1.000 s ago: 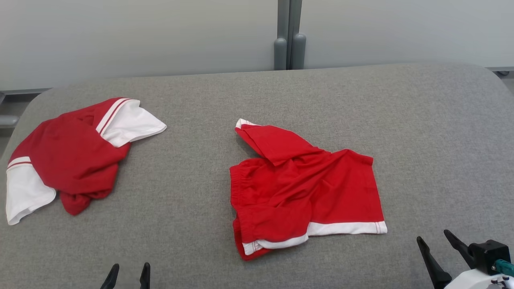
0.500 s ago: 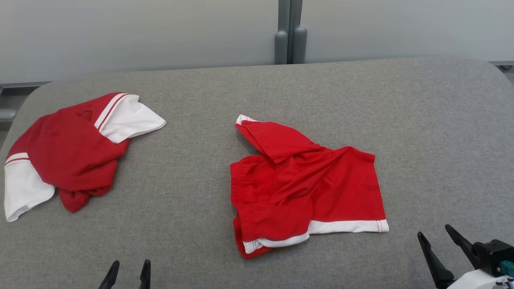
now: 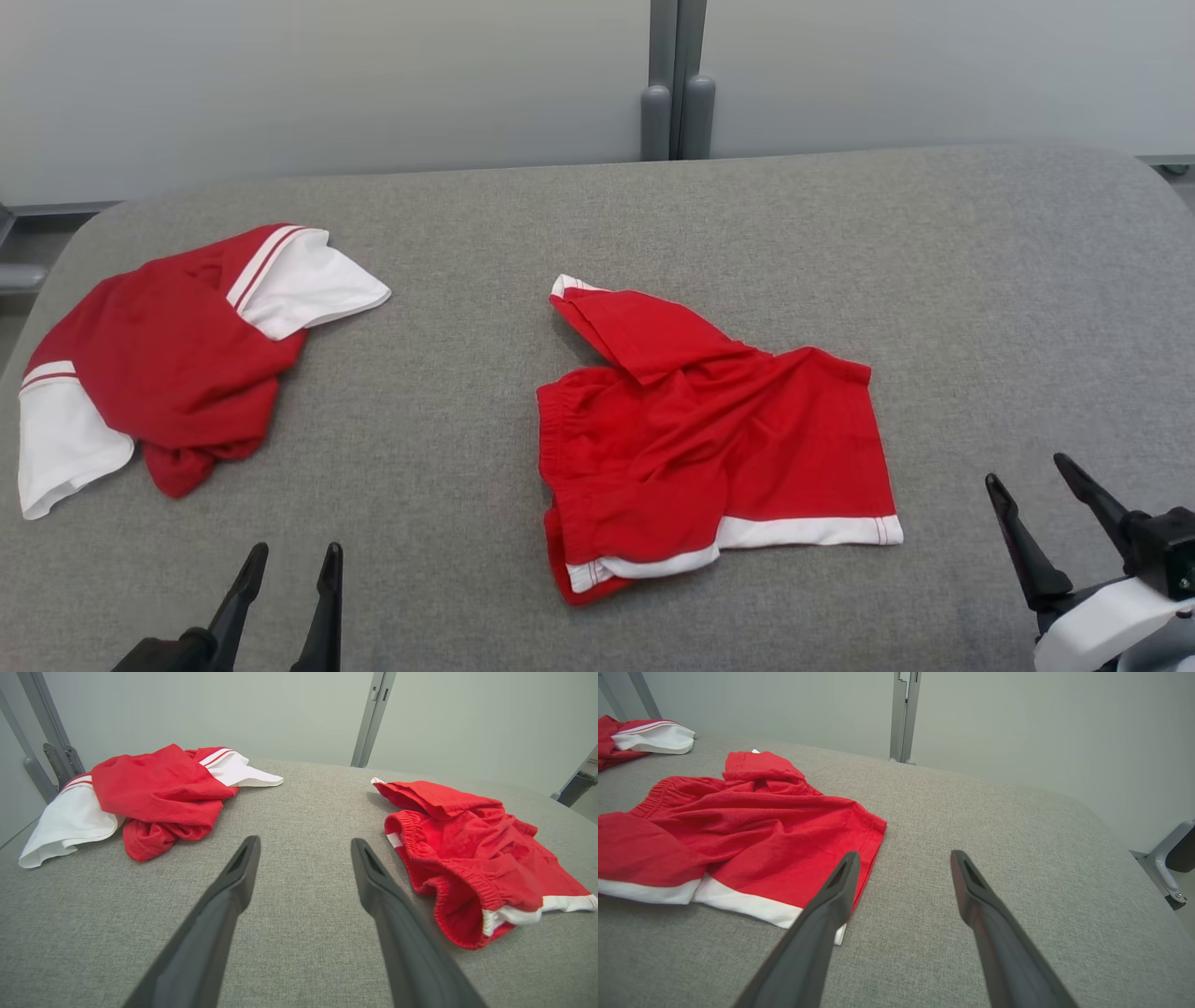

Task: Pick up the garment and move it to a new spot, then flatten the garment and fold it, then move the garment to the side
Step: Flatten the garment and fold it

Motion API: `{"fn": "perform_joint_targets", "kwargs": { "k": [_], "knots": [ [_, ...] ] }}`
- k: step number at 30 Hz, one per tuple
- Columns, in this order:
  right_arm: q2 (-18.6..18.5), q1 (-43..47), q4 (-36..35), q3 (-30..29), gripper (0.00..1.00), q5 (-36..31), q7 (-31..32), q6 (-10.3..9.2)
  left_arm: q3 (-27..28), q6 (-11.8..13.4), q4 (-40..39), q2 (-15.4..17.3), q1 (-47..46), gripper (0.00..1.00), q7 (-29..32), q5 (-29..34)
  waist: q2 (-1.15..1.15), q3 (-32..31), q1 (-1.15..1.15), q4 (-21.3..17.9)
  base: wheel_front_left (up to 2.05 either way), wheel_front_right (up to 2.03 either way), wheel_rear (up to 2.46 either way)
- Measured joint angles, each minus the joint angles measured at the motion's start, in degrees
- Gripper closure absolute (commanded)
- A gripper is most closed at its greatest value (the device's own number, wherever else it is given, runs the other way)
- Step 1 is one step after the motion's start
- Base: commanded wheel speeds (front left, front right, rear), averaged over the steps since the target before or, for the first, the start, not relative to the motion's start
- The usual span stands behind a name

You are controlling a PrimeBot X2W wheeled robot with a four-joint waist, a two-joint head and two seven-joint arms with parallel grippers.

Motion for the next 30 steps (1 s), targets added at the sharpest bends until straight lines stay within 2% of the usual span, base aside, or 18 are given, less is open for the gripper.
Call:
{"fn": "perform_joint_targets", "kwargs": {
  "k": [10, 18, 30],
  "knots": [
    [-0.54, -2.32, 0.37, -1.48, 0.0, -0.11, -0.01, 0.11, -0.43, -1.32, 1.78, -0.16, -4.46, 0.0, -0.01, 0.09, 0.0, -1.44, 0.0, 0.18, 0.0, 0.0, 0.0],
    [-0.01, -2.6, 1.47, -0.78, 0.0, -0.43, -0.01, 1.56, -1.41, -2.58, 3.78, -0.14, -5.43, 0.0, -0.01, 0.59, 0.0, -1.99, 0.0, 0.17, 0.0, 0.0, 0.0],
    [0.49, -3.22, 2.34, -0.76, 0.0, -1.12, -0.01, 2.33, -2.04, -3.32, 5.37, -0.73, -6.18, 0.0, -0.01, 0.67, 0.0, -2.72, 0.0, 0.14, 0.0, 0.0, 0.0]
  ]
}}
